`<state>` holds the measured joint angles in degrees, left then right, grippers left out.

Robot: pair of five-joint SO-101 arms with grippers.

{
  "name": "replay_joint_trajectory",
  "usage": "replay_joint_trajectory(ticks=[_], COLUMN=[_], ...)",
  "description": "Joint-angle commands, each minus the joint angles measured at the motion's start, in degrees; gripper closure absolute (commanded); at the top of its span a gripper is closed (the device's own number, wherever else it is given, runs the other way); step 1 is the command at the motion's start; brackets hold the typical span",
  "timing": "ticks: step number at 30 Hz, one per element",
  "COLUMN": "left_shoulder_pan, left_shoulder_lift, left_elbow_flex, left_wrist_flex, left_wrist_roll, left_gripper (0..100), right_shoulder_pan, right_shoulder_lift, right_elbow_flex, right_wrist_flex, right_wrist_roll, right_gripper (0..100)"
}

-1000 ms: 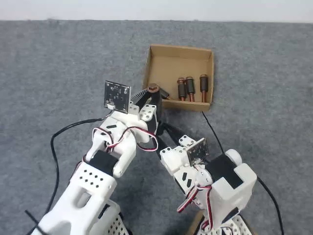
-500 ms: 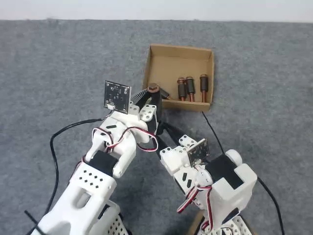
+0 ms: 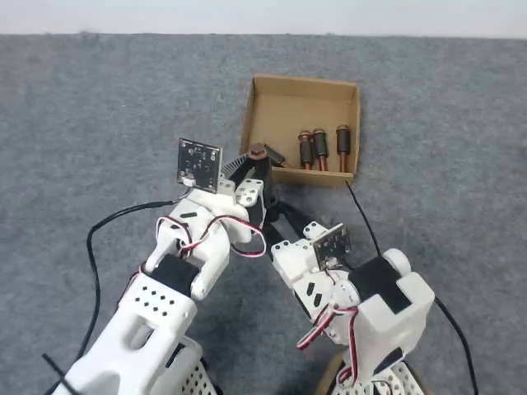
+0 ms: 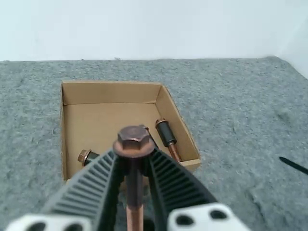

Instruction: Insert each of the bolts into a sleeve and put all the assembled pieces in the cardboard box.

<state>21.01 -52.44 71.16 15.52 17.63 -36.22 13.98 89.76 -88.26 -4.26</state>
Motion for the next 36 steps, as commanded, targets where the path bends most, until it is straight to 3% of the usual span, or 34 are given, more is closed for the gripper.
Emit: replay_joint_trajectory(ticks=[1, 24, 33, 36], left_shoulder_pan=[0.79, 2.37, 1.76, 1.85], left_shoulder_lift=[-2.73, -2.37, -2.11, -2.11], left_elbow_flex=[-1.01, -1.54, -1.54, -1.63], left_wrist_flex=[0.0, -2.64, -10.37, -9.14], left_wrist_roll=[0.88, 0.7, 0.62, 0.62], left_gripper=[99, 99, 99, 99], right_shoulder_pan=[1.1, 2.51, 1.98, 1.8], right_shoulder_lift=[-3.03, -3.12, -3.12, -3.03], right_elbow_flex=[-2.2, -2.2, -1.93, -1.76], right_wrist_flex=[0.13, 0.13, 0.13, 0.13], right_wrist_roll=[-0.26, -0.35, -0.26, -0.26], right_gripper=[99.2, 99.2, 99.2, 99.2])
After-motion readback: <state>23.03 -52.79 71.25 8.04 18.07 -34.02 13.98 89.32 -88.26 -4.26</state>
